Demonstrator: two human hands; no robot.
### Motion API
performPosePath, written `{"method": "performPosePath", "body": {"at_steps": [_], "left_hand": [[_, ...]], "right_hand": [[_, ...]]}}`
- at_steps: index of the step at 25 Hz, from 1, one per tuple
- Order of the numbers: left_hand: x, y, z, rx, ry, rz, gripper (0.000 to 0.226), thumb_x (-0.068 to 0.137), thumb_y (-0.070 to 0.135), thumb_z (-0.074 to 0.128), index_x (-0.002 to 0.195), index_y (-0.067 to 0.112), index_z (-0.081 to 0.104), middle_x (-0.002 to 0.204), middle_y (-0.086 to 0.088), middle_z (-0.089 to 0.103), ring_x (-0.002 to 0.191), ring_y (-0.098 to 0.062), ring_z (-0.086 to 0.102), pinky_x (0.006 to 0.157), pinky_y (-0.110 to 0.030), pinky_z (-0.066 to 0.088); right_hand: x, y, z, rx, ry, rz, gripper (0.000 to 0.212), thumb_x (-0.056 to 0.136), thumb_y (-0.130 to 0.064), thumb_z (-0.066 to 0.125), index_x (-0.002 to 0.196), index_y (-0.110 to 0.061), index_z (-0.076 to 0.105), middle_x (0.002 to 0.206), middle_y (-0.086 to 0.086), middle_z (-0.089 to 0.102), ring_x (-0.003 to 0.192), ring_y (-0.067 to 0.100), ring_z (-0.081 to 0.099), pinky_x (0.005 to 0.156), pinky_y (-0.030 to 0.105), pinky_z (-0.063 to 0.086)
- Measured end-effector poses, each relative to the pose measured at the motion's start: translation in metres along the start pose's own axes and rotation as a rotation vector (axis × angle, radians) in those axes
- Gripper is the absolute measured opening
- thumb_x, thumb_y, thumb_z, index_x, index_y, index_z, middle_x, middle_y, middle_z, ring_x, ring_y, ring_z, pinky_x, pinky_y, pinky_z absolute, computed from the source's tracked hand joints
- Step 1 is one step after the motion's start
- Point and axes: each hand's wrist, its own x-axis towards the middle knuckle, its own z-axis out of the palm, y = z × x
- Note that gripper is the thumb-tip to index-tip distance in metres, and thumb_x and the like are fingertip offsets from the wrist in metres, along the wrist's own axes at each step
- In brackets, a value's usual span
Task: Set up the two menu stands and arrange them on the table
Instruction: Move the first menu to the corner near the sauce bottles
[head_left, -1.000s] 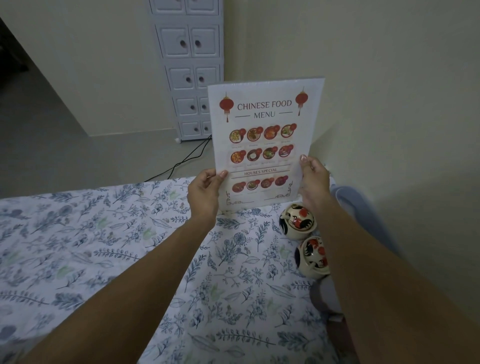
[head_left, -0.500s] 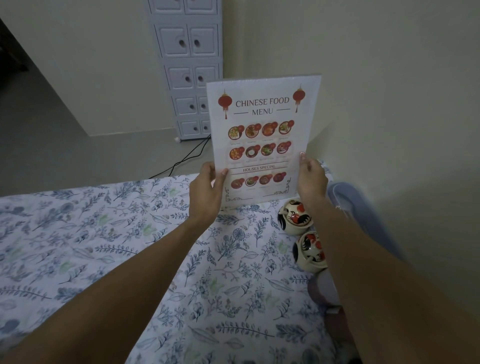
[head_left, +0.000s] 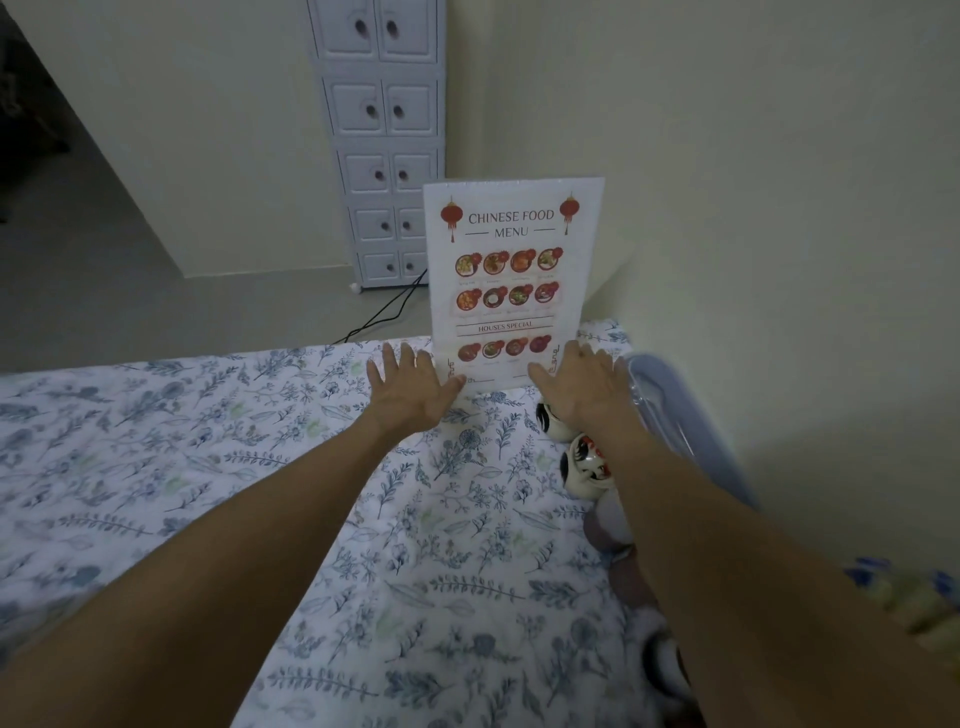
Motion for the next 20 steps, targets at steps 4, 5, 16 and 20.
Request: {"method": "performPosePath", "body": {"at_steps": [4,5,16,20], "left_hand": [[-0.048,-0.007,-0.009,0.045,-0.038,0.024,0.083,0.095,0.065,0.021,0.156,0.009,0.013,0.165,-0.013,0.0,0.152,-0.033,-0.01,0.119,-0.055,-0.008],[-0.062,-0.01,-0.012,0.056,-0.037,0.028,0.084,0.095,0.065,0.02,0.156,0.009,0.014,0.165,-0.013,0.001,0.152,-0.033,-0.01,0.119,-0.055,-0.008],[-0.255,-0.061,-0.025,0.075,-0.022,0.052,0.083,0.095,0.065,0.019,0.157,0.009,0.012,0.166,-0.011,0.0,0.152,-0.031,-0.012,0.119,-0.054,-0.01],[-0.337,-0.108,-0.011,0.126,0.007,0.078,0.083,0.095,0.064,0.019,0.156,0.009,0.012,0.166,-0.011,0.001,0.152,-0.032,-0.012,0.119,-0.054,-0.01]], "right_hand": [[-0.049,-0.008,-0.009,-0.021,-0.029,-0.033,0.076,0.092,-0.061,0.032,0.147,-0.008,0.032,0.155,0.019,0.033,0.144,0.038,0.025,0.12,0.053,0.016],[-0.064,-0.01,-0.012,-0.02,-0.028,-0.046,0.076,0.092,-0.061,0.033,0.147,-0.008,0.032,0.156,0.018,0.032,0.145,0.038,0.024,0.12,0.053,0.015],[-0.273,-0.051,-0.021,-0.03,-0.077,-0.08,0.081,0.092,-0.062,0.033,0.152,-0.009,0.023,0.159,0.016,0.026,0.147,0.039,0.019,0.121,0.053,0.012],[-0.356,-0.076,-0.004,-0.026,-0.07,-0.063,0.079,0.092,-0.061,0.035,0.15,-0.009,0.025,0.159,0.015,0.028,0.147,0.038,0.018,0.12,0.054,0.012]]}}
